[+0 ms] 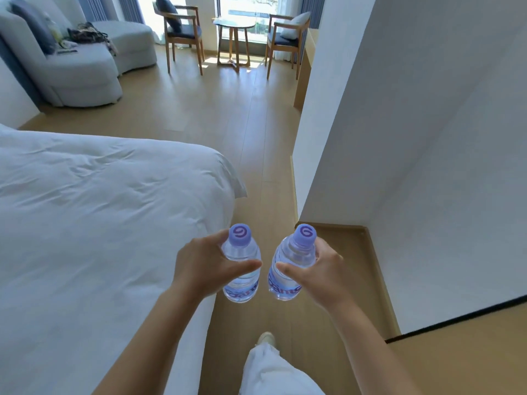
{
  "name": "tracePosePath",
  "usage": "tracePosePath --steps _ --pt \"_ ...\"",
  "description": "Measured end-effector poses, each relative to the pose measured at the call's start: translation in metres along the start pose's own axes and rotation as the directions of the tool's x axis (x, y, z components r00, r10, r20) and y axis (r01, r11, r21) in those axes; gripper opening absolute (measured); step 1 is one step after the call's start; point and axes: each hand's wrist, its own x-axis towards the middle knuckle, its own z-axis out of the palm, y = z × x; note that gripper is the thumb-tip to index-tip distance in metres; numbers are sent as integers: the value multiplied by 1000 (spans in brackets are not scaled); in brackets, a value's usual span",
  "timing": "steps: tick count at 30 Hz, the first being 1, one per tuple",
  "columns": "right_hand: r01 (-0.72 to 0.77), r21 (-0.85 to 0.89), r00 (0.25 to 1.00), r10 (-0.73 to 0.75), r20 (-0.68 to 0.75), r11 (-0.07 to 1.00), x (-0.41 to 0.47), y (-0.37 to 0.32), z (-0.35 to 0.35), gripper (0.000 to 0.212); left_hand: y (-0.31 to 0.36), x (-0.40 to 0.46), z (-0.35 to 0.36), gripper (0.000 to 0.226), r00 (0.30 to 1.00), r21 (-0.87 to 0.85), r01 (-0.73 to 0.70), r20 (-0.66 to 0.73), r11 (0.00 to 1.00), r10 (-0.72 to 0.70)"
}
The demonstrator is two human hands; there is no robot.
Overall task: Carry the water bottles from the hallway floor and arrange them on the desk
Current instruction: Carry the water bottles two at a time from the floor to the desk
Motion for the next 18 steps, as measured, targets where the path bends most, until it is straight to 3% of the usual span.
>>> tracePosePath --steps 6,13,18 --pt "21 8 999 -21 27 1000 129 -3 -17 41 22 120 13 29 999 -16 40 -24 999 -40" --pt "24 37 999 -25 33 999 250 -1 -23 39 26 233 27 60 999 21 3 -52 1000 -2" --pt "20 16 999 -21 32 1000 336 2 -12 40 13 320 36 56 999 9 13 -31 1000 -12"
